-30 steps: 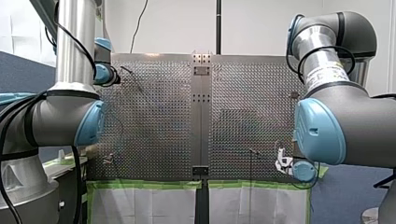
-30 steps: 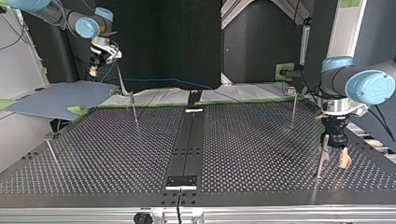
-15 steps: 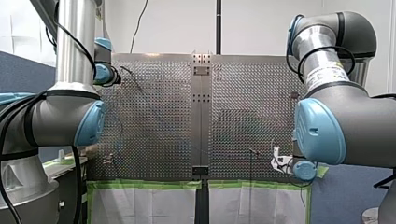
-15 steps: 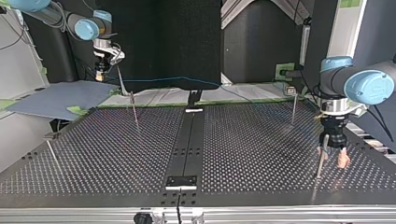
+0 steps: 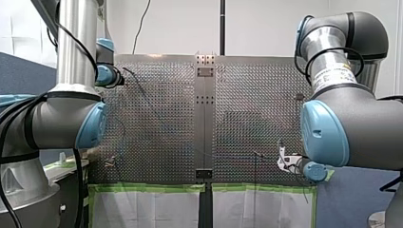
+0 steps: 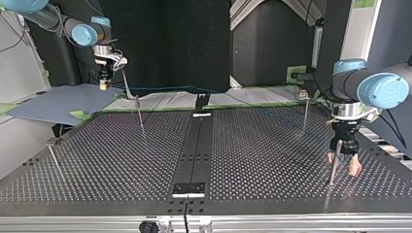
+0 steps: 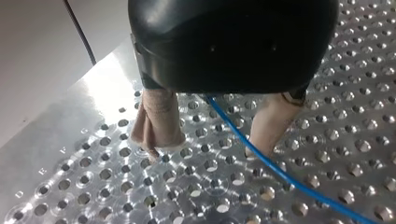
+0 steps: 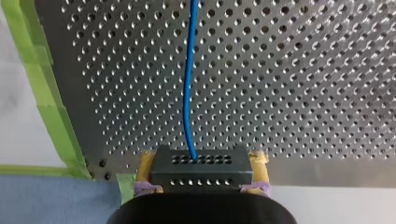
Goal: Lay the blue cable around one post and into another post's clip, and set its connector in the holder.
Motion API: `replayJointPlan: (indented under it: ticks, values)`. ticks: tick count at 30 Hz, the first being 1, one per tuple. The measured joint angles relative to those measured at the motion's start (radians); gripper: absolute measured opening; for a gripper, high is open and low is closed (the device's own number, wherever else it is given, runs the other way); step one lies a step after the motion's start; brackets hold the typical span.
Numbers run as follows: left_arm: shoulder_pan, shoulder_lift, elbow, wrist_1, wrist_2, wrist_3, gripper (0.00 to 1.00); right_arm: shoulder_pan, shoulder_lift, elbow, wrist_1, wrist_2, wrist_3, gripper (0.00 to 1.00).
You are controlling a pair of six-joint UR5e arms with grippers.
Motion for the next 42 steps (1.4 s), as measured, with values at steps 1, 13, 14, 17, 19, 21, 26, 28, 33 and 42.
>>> replayJointPlan:
  ticks: [1, 13, 14, 17, 19, 21, 26, 28, 33, 42]
  values:
    - [0.0, 0.0, 0.0, 0.004, 0.004, -0.005, 1.0, -0.001, 0.002, -0.001, 0.0, -0.01, 0.001, 0.0]
    - [-0.002, 0.0, 0.0, 0.02, 0.013, -0.038, 1.0, -0.013, 0.033, -0.003, 0.058, -0.114, -0.049, 0.0]
    - [-0.003, 0.0, 0.0, 0.019, 0.012, -0.037, 1.0, -0.014, 0.034, -0.004, 0.068, -0.111, -0.058, 0.0]
    - [-0.007, 0.0, -0.001, 0.012, 0.003, -0.028, 1.0, -0.017, 0.034, -0.004, 0.081, -0.09, -0.077, 0.0]
    - [-0.01, 0.0, -0.002, 0.008, 0.0, -0.023, 1.0, -0.018, 0.033, -0.004, 0.083, -0.079, -0.081, 0.0]
    - [-0.014, 0.0, -0.008, 0.006, -0.002, -0.022, 1.0, -0.019, 0.033, -0.006, 0.083, -0.072, -0.082, 0.0]
    - [-0.019, 0.0, -0.031, 0.005, -0.014, -0.049, 1.0, -0.021, 0.03, -0.012, 0.089, -0.059, -0.078, 0.0]
    - [-0.019, 0.0, -0.035, 0.005, -0.026, -0.065, 1.0, -0.022, 0.03, -0.013, 0.096, -0.056, -0.075, 0.0]
    - [-0.02, 0.0, -0.039, -0.006, -0.071, -0.104, 1.0, -0.022, 0.03, -0.013, 0.105, -0.054, -0.067, 0.0]
    - [-0.022, 0.005, -0.047, -0.038, -0.121, -0.117, 1.0, -0.022, 0.03, -0.013, 0.107, -0.053, -0.048, 0.0]
